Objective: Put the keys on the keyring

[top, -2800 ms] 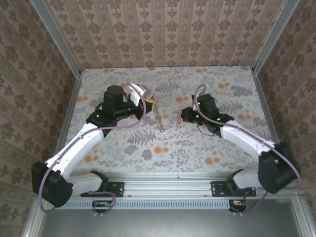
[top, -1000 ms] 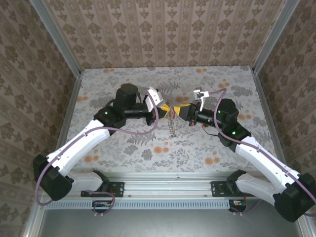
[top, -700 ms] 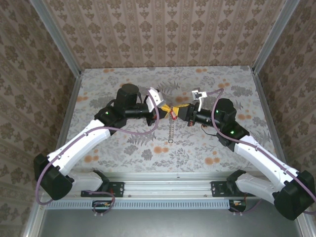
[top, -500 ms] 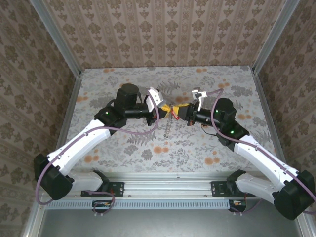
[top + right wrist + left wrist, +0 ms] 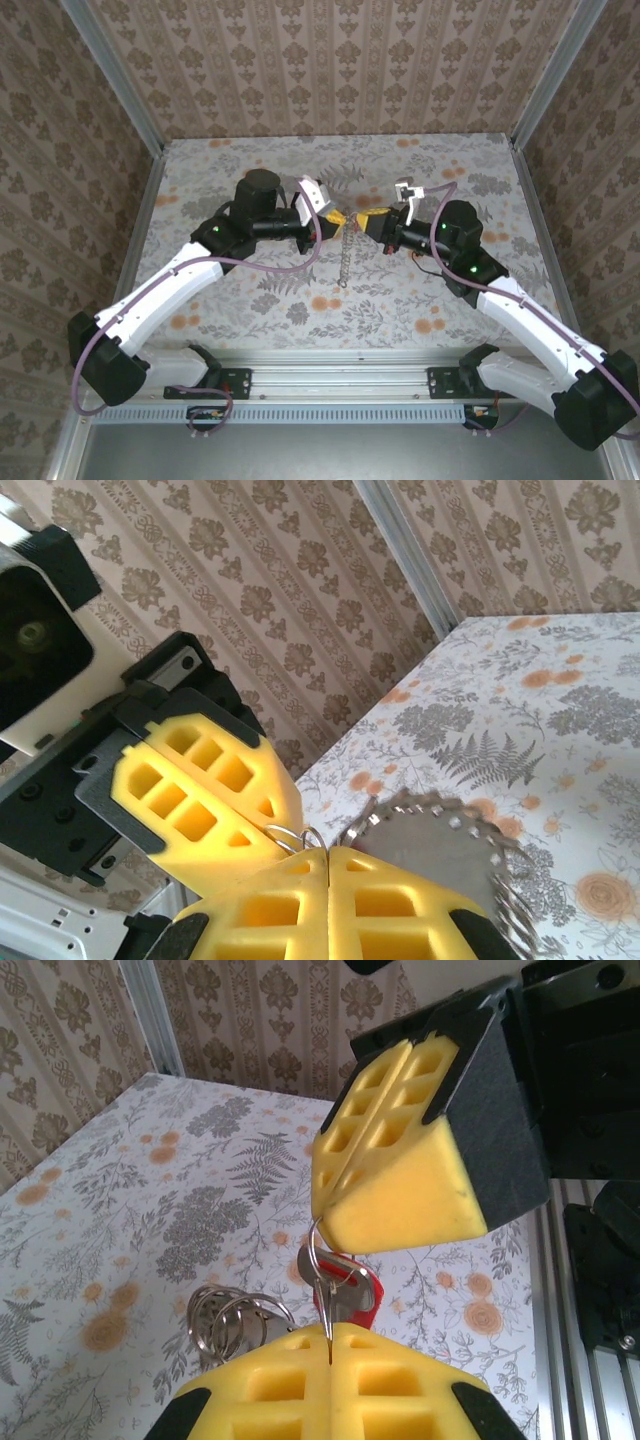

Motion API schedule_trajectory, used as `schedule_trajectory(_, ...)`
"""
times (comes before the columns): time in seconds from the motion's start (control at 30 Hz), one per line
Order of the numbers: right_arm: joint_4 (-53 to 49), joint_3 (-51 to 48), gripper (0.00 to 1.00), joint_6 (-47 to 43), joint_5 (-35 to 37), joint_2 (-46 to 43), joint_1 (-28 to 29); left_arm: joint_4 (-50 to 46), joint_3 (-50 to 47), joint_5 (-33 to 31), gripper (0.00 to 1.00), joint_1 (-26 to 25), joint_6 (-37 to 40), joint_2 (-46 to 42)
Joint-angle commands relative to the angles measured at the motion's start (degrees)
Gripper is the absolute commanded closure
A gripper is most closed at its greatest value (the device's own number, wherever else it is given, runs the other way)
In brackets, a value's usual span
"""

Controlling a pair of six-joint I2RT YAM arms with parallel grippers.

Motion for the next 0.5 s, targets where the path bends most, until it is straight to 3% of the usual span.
schedule_trajectory(0.0, -1.4, -1.1, 1.0, -1.0, 2.2, -0.8, -1.0, 3.9, 1.0, 2.3, 1.0, -0.5, -0.7, -2.4)
schedule_trajectory(0.47, 0.9, -1.3, 1.0, 0.6, -3.0, 1.5, -1.3, 6.4, 0.8, 1.6, 1.0, -0.5, -1.6, -2.4)
